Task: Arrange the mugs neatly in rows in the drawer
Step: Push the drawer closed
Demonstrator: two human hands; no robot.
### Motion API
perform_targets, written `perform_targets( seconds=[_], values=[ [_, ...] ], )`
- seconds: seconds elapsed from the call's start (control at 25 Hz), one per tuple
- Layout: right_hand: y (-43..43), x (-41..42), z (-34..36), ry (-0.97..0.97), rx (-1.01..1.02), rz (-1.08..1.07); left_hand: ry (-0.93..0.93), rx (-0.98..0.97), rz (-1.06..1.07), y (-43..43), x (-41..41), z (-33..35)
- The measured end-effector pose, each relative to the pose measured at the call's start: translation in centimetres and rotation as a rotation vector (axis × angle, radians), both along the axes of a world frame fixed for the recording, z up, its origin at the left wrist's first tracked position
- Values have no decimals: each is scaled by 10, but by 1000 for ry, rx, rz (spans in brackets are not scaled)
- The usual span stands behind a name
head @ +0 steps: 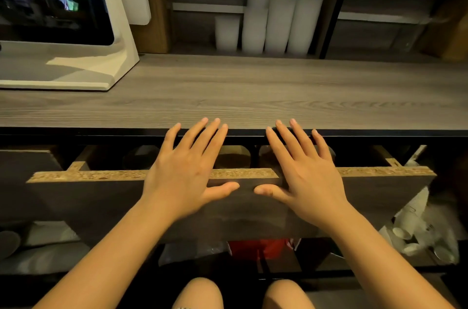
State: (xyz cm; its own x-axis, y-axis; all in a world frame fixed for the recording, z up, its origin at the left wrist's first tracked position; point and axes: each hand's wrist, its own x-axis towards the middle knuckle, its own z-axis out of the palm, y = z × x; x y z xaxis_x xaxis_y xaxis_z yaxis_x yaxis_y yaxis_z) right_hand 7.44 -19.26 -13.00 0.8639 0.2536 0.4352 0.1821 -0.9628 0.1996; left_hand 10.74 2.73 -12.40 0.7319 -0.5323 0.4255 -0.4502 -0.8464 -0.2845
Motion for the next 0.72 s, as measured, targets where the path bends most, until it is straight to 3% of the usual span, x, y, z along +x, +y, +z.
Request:
perform_targets(
  seconds=[0.24, 0.6, 0.72],
  values=[
    [0, 24, 2, -57, 104, 9, -6, -50, 1, -4, 28, 1],
    [12, 40, -13, -335, 227, -42, -174, -327, 41, -21, 32, -15],
    [16, 39, -11, -326, 229, -57, -150, -326, 69, -25, 27, -10]
  ],
)
